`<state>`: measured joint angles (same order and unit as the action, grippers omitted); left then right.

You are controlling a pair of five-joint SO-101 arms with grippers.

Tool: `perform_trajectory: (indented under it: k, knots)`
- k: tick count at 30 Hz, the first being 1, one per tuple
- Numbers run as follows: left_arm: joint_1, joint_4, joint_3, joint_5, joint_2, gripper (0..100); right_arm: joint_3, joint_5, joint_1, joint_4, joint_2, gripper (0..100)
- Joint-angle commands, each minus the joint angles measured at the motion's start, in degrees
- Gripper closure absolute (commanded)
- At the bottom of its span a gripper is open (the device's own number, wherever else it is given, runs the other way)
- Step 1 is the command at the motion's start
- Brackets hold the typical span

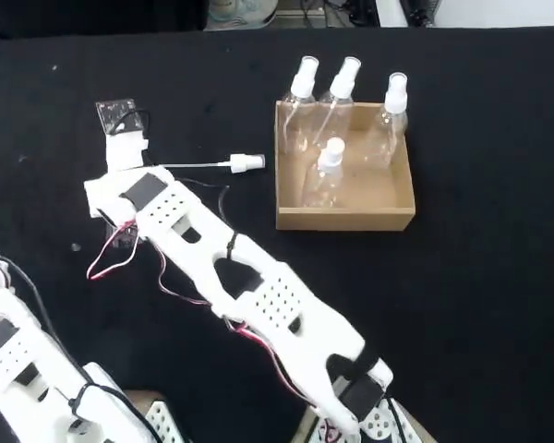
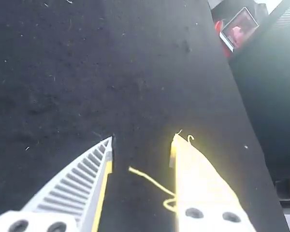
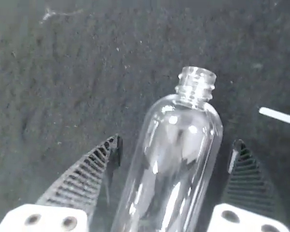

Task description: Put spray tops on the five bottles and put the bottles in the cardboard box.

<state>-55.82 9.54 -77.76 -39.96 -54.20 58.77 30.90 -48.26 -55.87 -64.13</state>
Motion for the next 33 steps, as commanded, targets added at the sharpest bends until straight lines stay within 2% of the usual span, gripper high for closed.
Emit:
perform_trajectory:
  k: [1, 3, 6, 8, 10, 16, 25, 33]
  knots:
    - [1.01, -0.79, 3.3, -0.44, -0.26, 81, 13.49, 0.35, 0.7, -7.91, -1.71, 71.9]
    - [1.01, -0.79, 3.21, -0.44, -0.26, 81, 19.3, 0.09, 0.88, -13.19, -4.0, 80.9]
    - [1.01, -0.79, 3.21, -0.44, -0.26, 81, 27.12, 0.0, 2.02, -17.67, -7.78, 99.5]
    - [1.01, -0.79, 3.21, -0.44, -0.26, 81, 32.66, -0.18, 2.46, -20.84, -10.15, 95.6]
    - [1.01, -0.79, 3.21, -0.44, -0.26, 81, 37.67, -2.55, 2.46, -24.79, -11.56, 98.6]
    - [1.1, -0.79, 3.21, -0.44, -0.26, 81, 37.05, -13.71, 2.02, -34.73, -7.08, 98.7]
    - [1.1, -0.79, 3.21, -0.44, -0.26, 81, 36.88, -14.15, 2.02, -44.92, 1.1, 98.8]
    - [1.19, -0.79, 2.86, -0.44, -0.26, 81, 35.47, -19.34, 0.88, -45.71, 7.25, 98.8]
